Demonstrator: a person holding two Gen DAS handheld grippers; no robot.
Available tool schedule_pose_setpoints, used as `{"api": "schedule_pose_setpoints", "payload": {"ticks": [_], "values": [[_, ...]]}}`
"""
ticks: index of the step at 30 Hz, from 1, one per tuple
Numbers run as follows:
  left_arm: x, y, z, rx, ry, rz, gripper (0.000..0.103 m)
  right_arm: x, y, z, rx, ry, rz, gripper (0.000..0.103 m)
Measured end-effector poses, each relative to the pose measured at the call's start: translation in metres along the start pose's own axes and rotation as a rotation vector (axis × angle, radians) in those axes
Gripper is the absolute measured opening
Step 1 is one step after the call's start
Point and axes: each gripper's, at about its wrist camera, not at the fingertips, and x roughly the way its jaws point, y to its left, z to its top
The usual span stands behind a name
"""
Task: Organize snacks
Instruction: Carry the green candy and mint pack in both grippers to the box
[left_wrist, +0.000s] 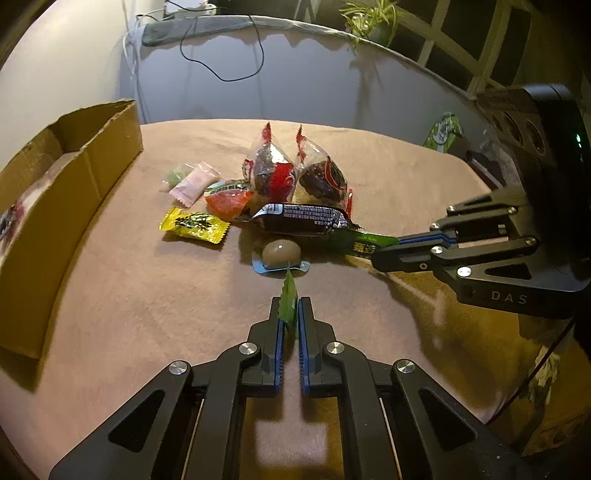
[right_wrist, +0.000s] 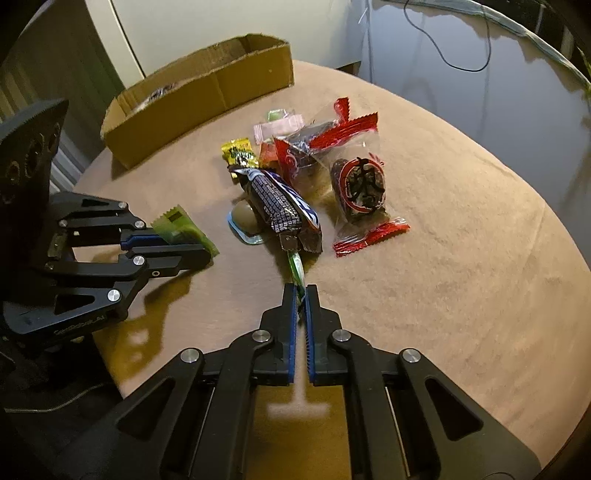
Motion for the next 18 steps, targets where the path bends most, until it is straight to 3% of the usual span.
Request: {"api": "schedule_pose_setpoints", "payload": {"ticks": [10,18], "values": [[-0.006,0.015,-0.001,-0.073,-0.033,-0.031,0.004,-0.004,-0.016,-0.019,0.186,-0.085,0.070,0.003],[-0.028,0.028,-0.003,-0.114,-0.078,-0.055,0.004,-0.030,-0.012,-0.021,0.242,-0.191,0.079,0.002]]}}
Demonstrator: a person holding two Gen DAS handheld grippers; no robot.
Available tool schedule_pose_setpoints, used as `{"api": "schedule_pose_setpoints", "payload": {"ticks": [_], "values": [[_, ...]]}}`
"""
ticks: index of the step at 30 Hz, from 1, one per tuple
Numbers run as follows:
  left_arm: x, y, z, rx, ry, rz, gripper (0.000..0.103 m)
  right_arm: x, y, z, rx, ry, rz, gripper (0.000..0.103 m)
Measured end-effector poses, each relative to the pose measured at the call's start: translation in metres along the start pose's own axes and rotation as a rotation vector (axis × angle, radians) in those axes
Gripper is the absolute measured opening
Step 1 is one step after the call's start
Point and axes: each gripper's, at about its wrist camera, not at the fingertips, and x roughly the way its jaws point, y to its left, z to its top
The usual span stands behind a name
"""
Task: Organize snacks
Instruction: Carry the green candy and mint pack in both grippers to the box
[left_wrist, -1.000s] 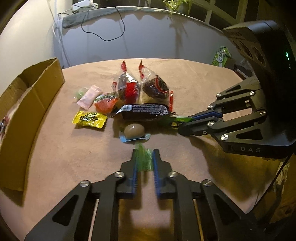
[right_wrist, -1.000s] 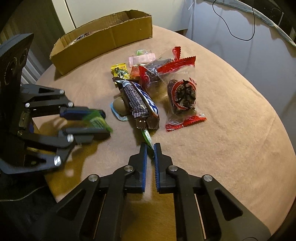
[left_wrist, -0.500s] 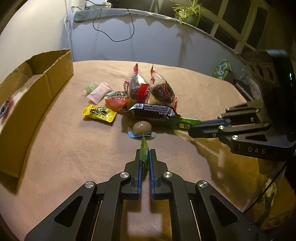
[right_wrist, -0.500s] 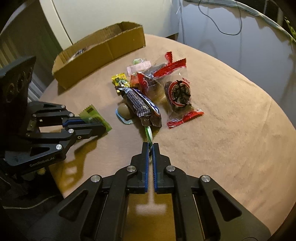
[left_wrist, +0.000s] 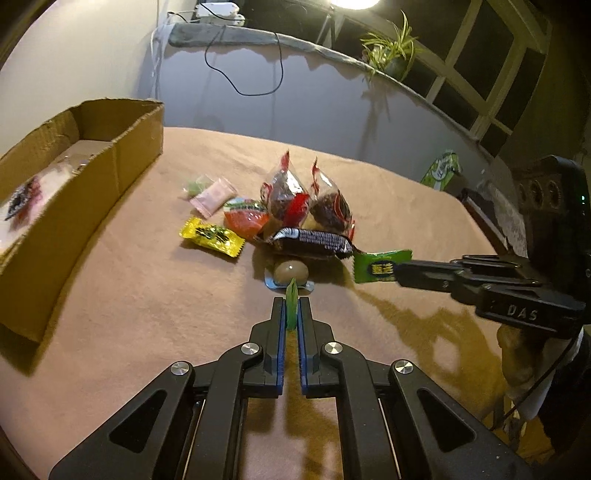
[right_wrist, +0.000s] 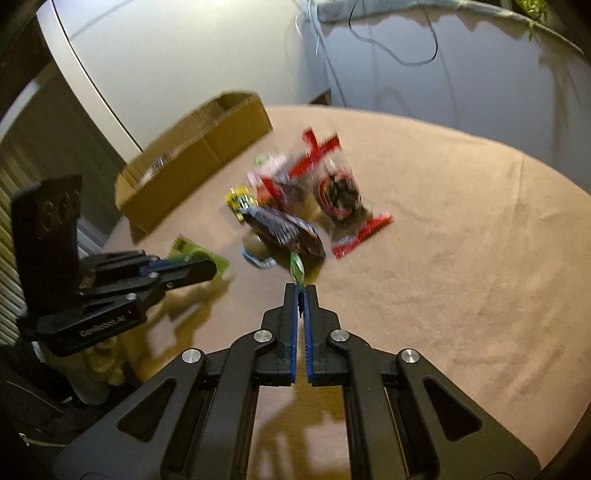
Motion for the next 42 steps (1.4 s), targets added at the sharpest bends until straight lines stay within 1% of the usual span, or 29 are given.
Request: {"api": "schedule_pose_setpoints", "payload": {"ticks": [3,6,10,12,20,24,28,34,42], "values": [[-0.007,0.002,0.001,-0.003,-0.012,0.001,0.004,-0.008,0.001,0.003,0.016,-0.027,0.004,0.002],[-0.010,0.005,0.005,-0.012,-0.026,0.004,0.004,-0.011,0.005,0.007,0.009,-0.033,0.007,0.002],[-0.013,0.005,0.002,-0.018,-0.033,0.010,0.004,-0.003,0.007,0.008,0.006,-0.012,-0.010,0.002],[-0.015,0.008,0.003,-0.027,-0.039,0.009,0.004,-0.003,0.008,0.008,0.016,-0.013,-0.003,0.002],[-0.031,0.018,0.015,-0.048,-0.087,0.005,0.004,-0.031,0.028,0.026,-0.018,-0.081,0.005,0.002],[-0.045,0.034,0.023,-0.060,-0.120,0.027,0.004,-0.036,0.042,0.046,-0.047,-0.108,0.014,0.002],[-0.056,0.057,0.030,-0.081,-0.143,0.061,0.004,-0.031,0.059,0.074,-0.089,-0.135,0.026,0.002],[-0.072,0.091,0.040,-0.102,-0.173,0.119,0.004,-0.007,0.090,0.114,-0.154,-0.141,0.057,0.002],[-0.083,0.140,0.055,-0.134,-0.201,0.201,0.004,0.048,0.127,0.168,-0.226,-0.115,0.088,0.002]]}}
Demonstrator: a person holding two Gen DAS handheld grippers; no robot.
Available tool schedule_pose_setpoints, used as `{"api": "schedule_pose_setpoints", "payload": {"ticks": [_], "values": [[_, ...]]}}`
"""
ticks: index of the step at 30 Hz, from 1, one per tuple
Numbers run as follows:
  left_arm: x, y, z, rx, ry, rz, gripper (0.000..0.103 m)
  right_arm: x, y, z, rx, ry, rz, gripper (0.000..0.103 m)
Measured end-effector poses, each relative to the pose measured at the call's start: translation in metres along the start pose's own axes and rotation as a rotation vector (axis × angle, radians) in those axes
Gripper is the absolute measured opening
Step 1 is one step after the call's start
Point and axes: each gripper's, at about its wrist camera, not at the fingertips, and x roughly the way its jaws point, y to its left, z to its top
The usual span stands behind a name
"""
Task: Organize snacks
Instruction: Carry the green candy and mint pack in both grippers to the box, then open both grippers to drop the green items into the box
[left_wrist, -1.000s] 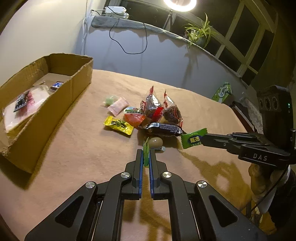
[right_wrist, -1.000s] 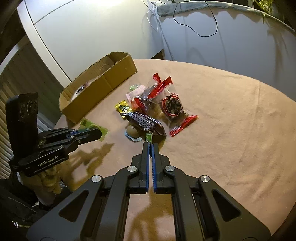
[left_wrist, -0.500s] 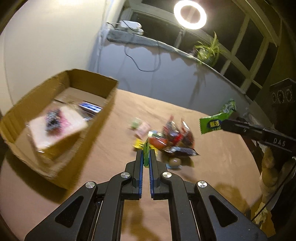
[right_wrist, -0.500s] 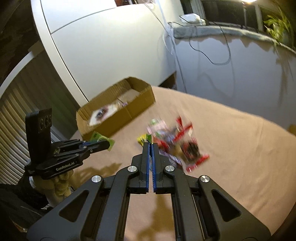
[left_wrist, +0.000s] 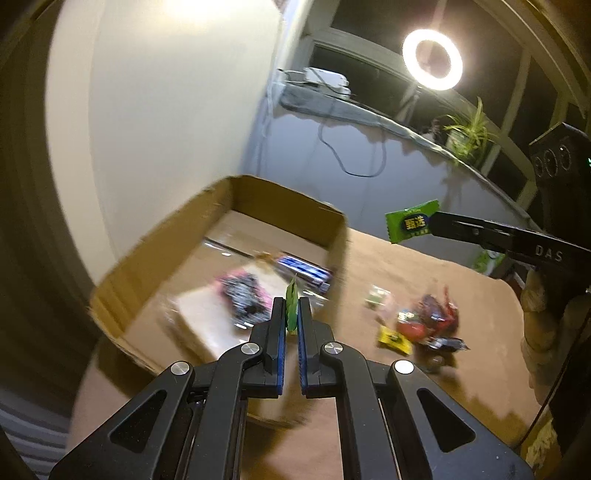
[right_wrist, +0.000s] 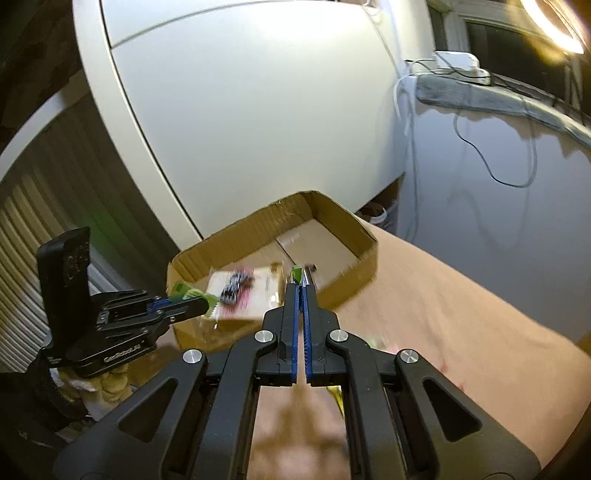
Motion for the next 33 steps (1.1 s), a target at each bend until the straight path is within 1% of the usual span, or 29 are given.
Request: {"api": "schedule_pose_setpoints", "payload": {"ticks": [4,8,15,22,26,27,28,29,32,33], "values": [[0.002,0.018,0.004,-0.019,-0.006,0.039,0.004,0.032,0.002,0.019,-0.018,0.029,0.004,0.002],[0.006,0.028,0.007,-0.022,-0.008,0.072,0.004,0.056,0.001,0.030,-0.021,0.057,0.006,0.002],[0.008,0.036,0.007,-0.015,-0.012,0.112,0.004,0.095,0.000,0.034,-0.033,0.114,-0.011,0.002],[0.009,0.041,0.005,-0.008,-0.012,0.152,0.004,0.115,-0.002,0.032,-0.034,0.148,-0.022,0.002],[0.008,0.044,0.006,-0.013,-0.012,0.161,0.004,0.119,-0.002,0.032,-0.037,0.158,-0.018,0.002],[0.008,0.044,0.006,-0.014,-0.011,0.163,0.005,0.119,-0.001,0.032,-0.036,0.158,-0.018,0.002],[0.008,0.044,0.006,-0.015,-0.009,0.165,0.010,0.120,-0.001,0.032,-0.036,0.158,-0.018,0.002],[0.008,0.044,0.006,-0.017,-0.008,0.166,0.012,0.119,-0.001,0.032,-0.036,0.157,-0.019,0.002],[0.008,0.043,0.007,-0.019,-0.010,0.165,0.015,0.119,0.001,0.033,-0.045,0.155,-0.023,0.002],[0.007,0.042,0.007,-0.018,-0.010,0.165,0.016,0.118,0.002,0.033,-0.047,0.156,-0.023,0.004]]}}
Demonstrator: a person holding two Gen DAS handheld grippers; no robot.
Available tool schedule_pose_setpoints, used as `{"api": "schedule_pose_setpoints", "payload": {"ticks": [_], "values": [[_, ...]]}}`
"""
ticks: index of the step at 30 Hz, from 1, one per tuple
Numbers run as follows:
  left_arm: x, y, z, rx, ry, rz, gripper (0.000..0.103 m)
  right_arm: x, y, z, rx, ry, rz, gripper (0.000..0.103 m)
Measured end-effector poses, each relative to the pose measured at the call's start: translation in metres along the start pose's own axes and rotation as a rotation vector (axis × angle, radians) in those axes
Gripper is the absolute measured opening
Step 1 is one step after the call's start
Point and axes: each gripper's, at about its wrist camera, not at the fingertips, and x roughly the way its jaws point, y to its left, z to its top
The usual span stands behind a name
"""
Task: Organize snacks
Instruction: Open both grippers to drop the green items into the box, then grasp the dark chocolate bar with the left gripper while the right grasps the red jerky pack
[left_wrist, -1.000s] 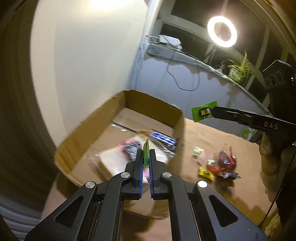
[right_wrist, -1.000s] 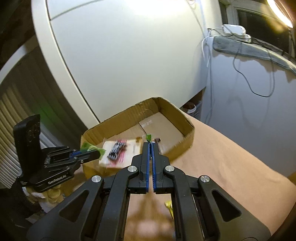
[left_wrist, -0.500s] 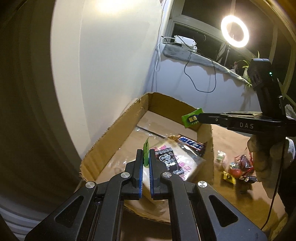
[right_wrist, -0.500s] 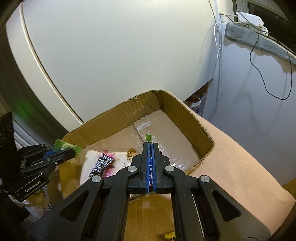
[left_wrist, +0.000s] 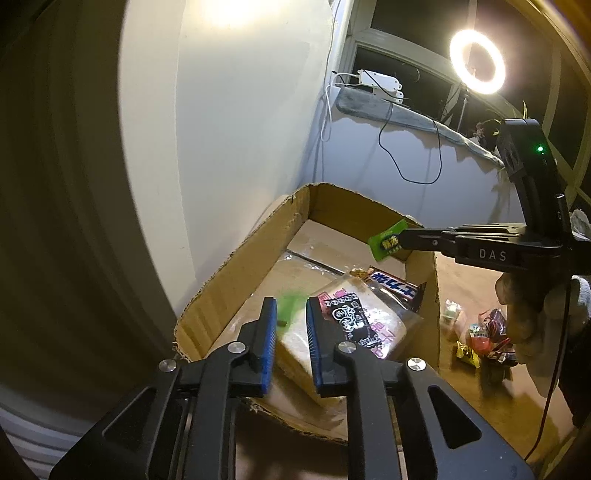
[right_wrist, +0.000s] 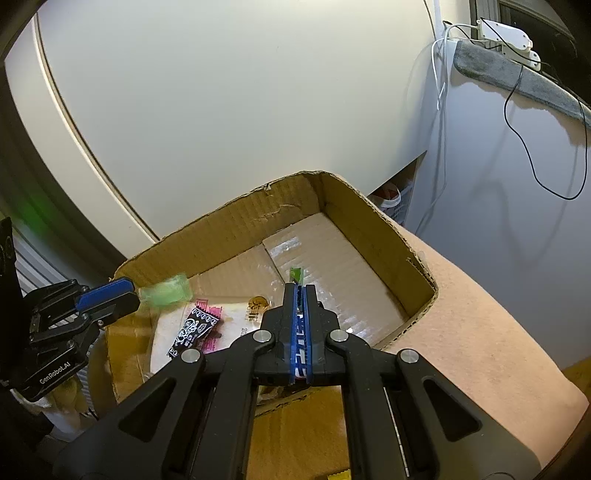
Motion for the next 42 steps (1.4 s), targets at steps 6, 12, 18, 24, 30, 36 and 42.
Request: {"api": "schedule_pose_setpoints", "payload": {"ticks": [6,12,18,24,30,36,42], "values": [[-0.005,-0.002,0.001,-0.008,-0.011,-0.005,0.016,-0.012,0.001,0.000,-0.005,-0.030,-0.018,0.060],[-0.014,-0.009,0.001,-0.004,-0.025,-0.020,0.016,-0.026,-0.001,-0.002,-0.002,-0.046,-0.037,0.062],[-0.022,-0.024,-0.002,0.012,-0.033,-0.057,0.021,-0.044,-0.010,-0.012,0.007,-0.050,-0.067,0.063],[-0.026,-0.048,-0.008,0.040,-0.028,-0.110,0.026,-0.072,-0.026,-0.033,0.023,-0.052,-0.100,0.063],[-0.026,-0.084,-0.017,0.086,0.002,-0.192,0.026,-0.105,-0.051,-0.070,0.055,-0.044,-0.146,0.063],[-0.017,-0.119,-0.030,0.112,0.061,-0.266,0.026,-0.125,-0.077,-0.113,0.095,-0.003,-0.196,0.063],[-0.005,-0.158,-0.045,0.155,0.125,-0.328,0.028,-0.135,-0.107,-0.146,0.159,0.032,-0.231,0.063]]}}
